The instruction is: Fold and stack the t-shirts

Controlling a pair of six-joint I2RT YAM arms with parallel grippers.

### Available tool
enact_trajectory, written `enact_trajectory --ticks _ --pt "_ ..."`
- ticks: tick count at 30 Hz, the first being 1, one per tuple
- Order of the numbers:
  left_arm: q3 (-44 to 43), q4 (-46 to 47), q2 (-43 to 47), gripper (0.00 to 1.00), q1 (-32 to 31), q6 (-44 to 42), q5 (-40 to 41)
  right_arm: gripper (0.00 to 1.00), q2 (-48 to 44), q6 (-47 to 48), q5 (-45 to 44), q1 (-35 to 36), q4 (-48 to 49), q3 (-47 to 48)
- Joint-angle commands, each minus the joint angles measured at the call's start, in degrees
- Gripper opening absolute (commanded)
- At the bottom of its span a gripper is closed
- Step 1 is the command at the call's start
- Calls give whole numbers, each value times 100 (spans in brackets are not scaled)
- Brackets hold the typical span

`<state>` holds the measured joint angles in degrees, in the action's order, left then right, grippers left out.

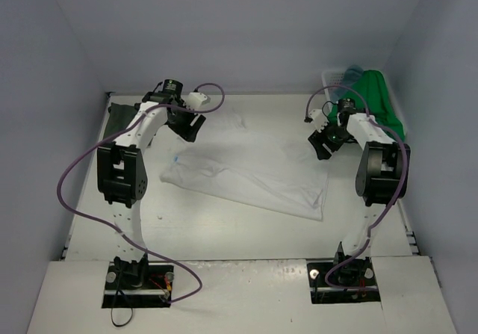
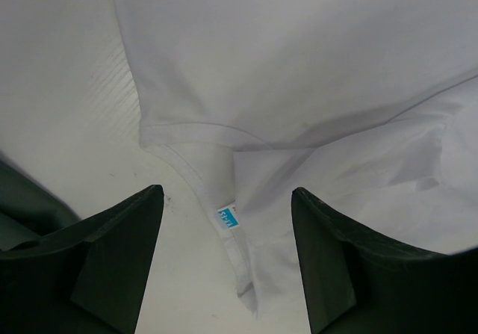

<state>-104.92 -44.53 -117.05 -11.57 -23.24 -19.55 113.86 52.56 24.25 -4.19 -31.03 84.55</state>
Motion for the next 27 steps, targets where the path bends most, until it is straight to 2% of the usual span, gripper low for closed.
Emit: enact_trajectory --ticks 1,9,27 --pt "16 208 271 64 -20 39 -66 64 391 545 124 356 615 -70" --pt "464 436 447 64 -20 -13 -49 64 285 457 106 902 615 -167" --pt "403 384 464 64 -20 -119 65 64 567 563 -377 674 615 263"
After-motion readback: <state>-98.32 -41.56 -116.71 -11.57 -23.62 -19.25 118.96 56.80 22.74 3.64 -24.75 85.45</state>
